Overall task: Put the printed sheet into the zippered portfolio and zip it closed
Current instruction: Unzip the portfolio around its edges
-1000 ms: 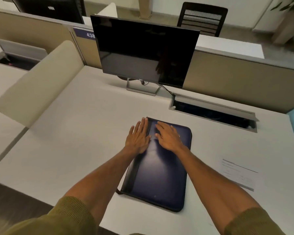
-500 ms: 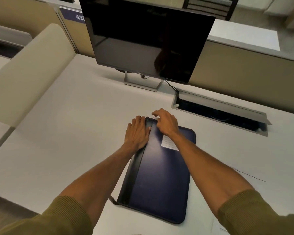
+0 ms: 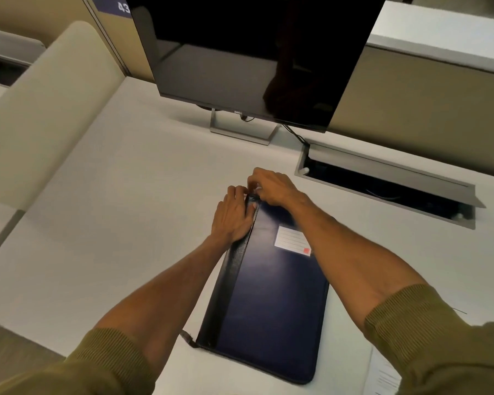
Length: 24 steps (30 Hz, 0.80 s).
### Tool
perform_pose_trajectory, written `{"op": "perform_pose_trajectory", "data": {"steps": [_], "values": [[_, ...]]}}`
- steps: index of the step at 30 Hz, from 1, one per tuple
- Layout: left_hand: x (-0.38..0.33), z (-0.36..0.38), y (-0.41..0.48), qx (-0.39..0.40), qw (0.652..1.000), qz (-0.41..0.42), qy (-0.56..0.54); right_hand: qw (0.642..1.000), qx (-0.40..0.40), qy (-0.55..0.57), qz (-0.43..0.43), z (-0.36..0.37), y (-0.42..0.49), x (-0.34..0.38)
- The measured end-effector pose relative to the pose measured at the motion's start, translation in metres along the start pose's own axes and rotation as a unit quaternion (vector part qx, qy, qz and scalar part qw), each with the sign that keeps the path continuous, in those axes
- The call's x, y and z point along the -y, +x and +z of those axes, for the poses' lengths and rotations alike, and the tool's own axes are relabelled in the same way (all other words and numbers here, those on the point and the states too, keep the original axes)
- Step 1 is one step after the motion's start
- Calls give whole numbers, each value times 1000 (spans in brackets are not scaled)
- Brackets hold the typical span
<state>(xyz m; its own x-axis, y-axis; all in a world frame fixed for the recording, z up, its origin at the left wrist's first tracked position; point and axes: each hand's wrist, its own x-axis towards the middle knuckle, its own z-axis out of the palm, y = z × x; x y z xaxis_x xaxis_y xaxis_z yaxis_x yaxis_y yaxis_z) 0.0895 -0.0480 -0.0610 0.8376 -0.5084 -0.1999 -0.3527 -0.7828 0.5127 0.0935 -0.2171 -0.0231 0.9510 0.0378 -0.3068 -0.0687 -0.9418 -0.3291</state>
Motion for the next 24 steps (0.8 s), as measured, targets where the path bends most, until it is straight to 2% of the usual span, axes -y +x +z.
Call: {"op": "perform_pose_trajectory", "data": {"steps": [13,24], "values": [[4,-11,11,26,995,47,84,995,-16,-67,-76,3,-26,-32],[-3,-14,11,91,994,48,-34,998,7,62,-28,8,-26,-18]]}}
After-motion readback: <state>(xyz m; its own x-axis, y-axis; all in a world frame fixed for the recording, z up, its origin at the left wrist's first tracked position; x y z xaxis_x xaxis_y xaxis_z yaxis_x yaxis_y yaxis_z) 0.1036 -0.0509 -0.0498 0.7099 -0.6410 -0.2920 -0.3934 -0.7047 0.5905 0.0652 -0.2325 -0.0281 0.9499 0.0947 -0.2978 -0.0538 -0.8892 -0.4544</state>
